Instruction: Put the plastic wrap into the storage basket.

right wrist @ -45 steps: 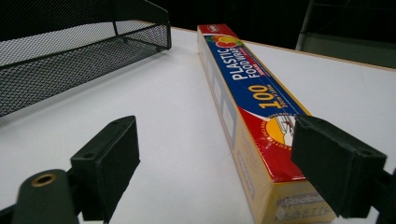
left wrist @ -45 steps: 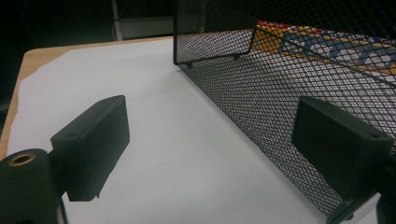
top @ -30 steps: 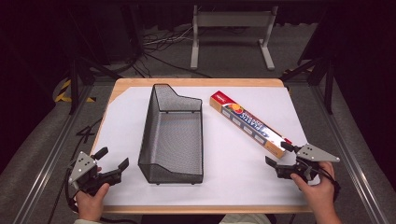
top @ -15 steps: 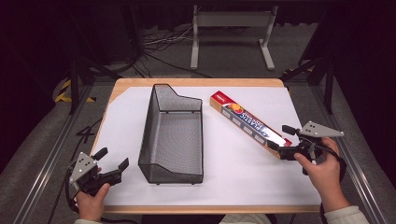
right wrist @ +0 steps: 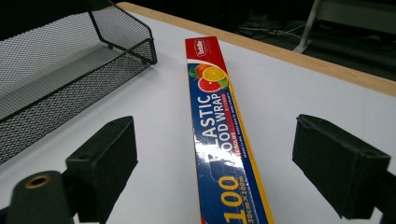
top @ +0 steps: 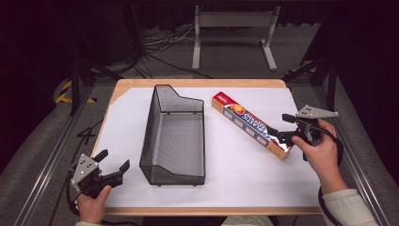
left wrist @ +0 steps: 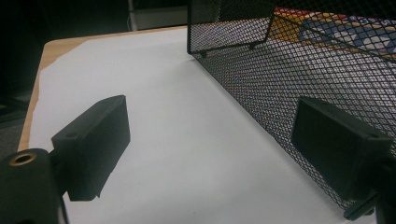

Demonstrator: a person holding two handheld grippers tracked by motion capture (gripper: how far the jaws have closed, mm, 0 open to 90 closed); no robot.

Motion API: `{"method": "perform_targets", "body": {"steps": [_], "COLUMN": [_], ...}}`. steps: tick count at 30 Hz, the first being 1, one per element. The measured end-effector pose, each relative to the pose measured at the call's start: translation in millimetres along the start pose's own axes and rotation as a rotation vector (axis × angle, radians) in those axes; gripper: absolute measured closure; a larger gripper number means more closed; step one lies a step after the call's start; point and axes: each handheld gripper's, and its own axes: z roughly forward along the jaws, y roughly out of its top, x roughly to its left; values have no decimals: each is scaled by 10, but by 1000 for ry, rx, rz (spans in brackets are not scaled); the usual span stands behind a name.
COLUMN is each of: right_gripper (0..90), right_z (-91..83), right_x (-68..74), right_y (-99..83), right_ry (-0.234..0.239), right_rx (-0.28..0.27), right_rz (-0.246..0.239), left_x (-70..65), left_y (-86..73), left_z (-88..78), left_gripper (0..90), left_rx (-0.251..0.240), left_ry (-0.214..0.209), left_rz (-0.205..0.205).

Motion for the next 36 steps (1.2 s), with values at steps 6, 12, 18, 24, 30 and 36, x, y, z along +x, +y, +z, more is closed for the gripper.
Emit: {"method": "perform_targets", "body": {"steps": [6,12,18,24,30,36], "right_gripper": [135,122,114,115,114,114], "right_z": [202,433,571,683,790,943], "right_x": [-52,-111,-129,-159,-148,-153], "right_y": [109,250,337,431,487,464], "right_ry": [0,7,-2,-12,3,23], "right_rx": [82,168,234,297,315,347], "right_rz": [-6,-15,-33,-39,-38,-47], "left_x": [4,12,15,13,3,2], "left_y": [-6,-5,-12,-16,-20,-40], "left_z": [3,0,0,-8,-14,-84], "left_gripper": [125,127,128,129,132,133], "left_rx": [4,9,9,12,11,10], "left_ry": [-3,19,12,12,20,20], "left_rz": [3,-2,-4,-6,-1,0]}}
